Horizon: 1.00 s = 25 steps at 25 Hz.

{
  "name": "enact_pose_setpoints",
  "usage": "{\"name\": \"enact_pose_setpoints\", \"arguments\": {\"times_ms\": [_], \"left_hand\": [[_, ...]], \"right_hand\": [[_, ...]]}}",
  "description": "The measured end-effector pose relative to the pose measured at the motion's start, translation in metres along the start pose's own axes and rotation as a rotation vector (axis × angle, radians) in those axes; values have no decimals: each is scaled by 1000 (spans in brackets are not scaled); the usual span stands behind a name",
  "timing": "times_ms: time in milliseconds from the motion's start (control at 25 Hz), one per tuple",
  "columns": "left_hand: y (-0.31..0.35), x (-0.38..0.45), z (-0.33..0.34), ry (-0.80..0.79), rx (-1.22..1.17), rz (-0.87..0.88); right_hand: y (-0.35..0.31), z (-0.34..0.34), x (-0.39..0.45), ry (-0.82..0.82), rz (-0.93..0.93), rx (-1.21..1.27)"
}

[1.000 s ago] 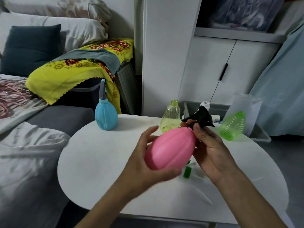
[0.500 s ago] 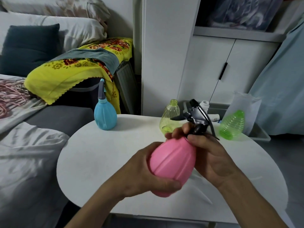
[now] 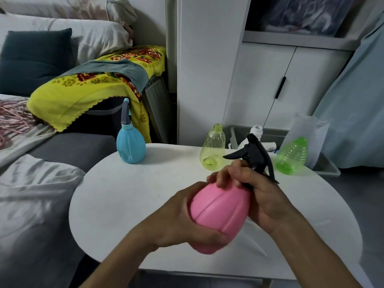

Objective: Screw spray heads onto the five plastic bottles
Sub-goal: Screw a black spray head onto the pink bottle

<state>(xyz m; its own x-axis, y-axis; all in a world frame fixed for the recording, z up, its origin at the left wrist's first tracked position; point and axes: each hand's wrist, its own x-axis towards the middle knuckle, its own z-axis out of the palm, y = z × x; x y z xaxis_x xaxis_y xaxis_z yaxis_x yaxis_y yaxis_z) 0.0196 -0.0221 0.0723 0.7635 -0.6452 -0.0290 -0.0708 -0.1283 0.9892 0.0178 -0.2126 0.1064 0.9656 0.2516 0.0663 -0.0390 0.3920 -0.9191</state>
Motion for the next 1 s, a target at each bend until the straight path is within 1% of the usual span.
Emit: {"name": "enact_pose_setpoints", "arguments": {"times_ms": [40,80,120,160,240,280,360,520,720,760,840,880,920,960,1000], "left_hand": [[1,-1,-3,-78,-52,-21],[1,-1,-3,-98,-66,-26],[1,-1,0,-63,-39,-26],[-1,-1,4,11,14,-17],[-5,1,11,142,98,29],[-7,1,14,178,113,53],[-10,0,17,230,154,85],[-15,2,24,337,310,122],[-23,7,27,362,343,139],[-25,8,27,351,360,134],[-31,11,33,316,460,120],[-33,12,38,333,518,115],[-35,13,41,387,554,115],[-36,14,42,457,569,117],[-36,14,39,522,578,118]], "right_hand": [[-1,-1,-1,-40,6,26],[-2,-1,-1,-40,1,35],[-1,0,0,-1,-3,28],[0,1,0,69,-11,8],[4,2,3,200,-40,-40],[5,3,4,233,-54,-54],[5,5,6,270,-77,-85],[5,8,7,345,-103,-132],[6,7,6,419,-105,-111],[7,5,7,445,-103,-131],[12,8,8,518,-98,-276],[16,11,8,553,-88,-351],[20,16,9,567,-58,-407],[22,20,9,546,-13,-442],[22,23,8,481,37,-458]]}}
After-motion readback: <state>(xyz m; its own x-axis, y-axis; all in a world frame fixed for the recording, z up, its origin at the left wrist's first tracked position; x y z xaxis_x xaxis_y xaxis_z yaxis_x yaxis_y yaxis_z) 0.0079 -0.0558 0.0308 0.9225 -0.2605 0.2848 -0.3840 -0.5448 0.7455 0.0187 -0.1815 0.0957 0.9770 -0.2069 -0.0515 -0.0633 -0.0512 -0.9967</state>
